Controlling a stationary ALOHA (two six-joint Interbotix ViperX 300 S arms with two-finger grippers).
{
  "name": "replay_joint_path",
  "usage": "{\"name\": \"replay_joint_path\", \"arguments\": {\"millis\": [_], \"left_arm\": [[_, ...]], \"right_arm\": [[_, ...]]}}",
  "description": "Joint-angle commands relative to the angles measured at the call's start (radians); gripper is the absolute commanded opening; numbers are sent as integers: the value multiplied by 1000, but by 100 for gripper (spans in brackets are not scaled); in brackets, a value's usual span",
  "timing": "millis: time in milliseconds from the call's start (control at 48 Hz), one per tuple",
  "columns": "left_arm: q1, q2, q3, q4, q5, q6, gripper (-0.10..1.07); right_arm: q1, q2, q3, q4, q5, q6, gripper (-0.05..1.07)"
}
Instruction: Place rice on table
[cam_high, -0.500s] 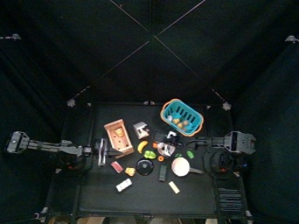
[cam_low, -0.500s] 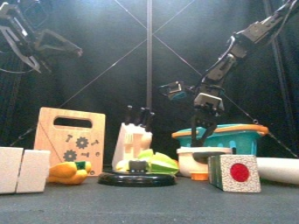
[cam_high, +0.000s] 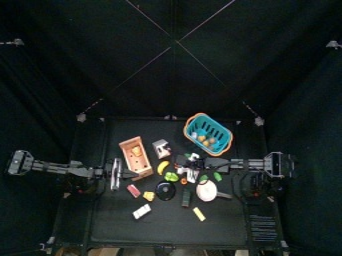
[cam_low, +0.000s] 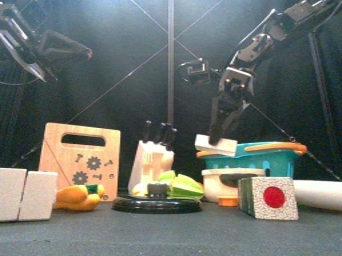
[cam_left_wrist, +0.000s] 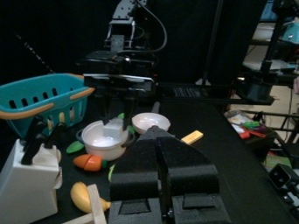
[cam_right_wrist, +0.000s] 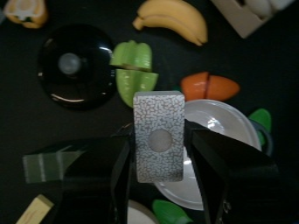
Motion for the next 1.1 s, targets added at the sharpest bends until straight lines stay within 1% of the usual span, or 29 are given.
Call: {"name": "replay_joint_path", "arguments": {"millis": [0, 167, 458, 688, 854, 1083], "left_arm": [[-2, 3, -6, 6, -37, -3, 20], [-2, 2, -6, 5, -40, -3, 20], [-2, 3, -3, -3, -38, -6, 20], [-2, 2, -3, -11, -40, -5, 20], [-2, 3, -2, -11, -38, -5, 20], [-2, 3, 5, -11, -38, -5, 20]], "right_arm": [[48, -11, -35, 21, -18, 2, 60], [124, 37, -61, 46, -57, 3, 60], [239, 167, -123, 104, -167, 2, 60], [288, 250, -173, 141, -181, 2, 61], [322, 307, -209, 141, -179, 3, 61], [334, 342, -241, 150, -172, 6, 62]]}}
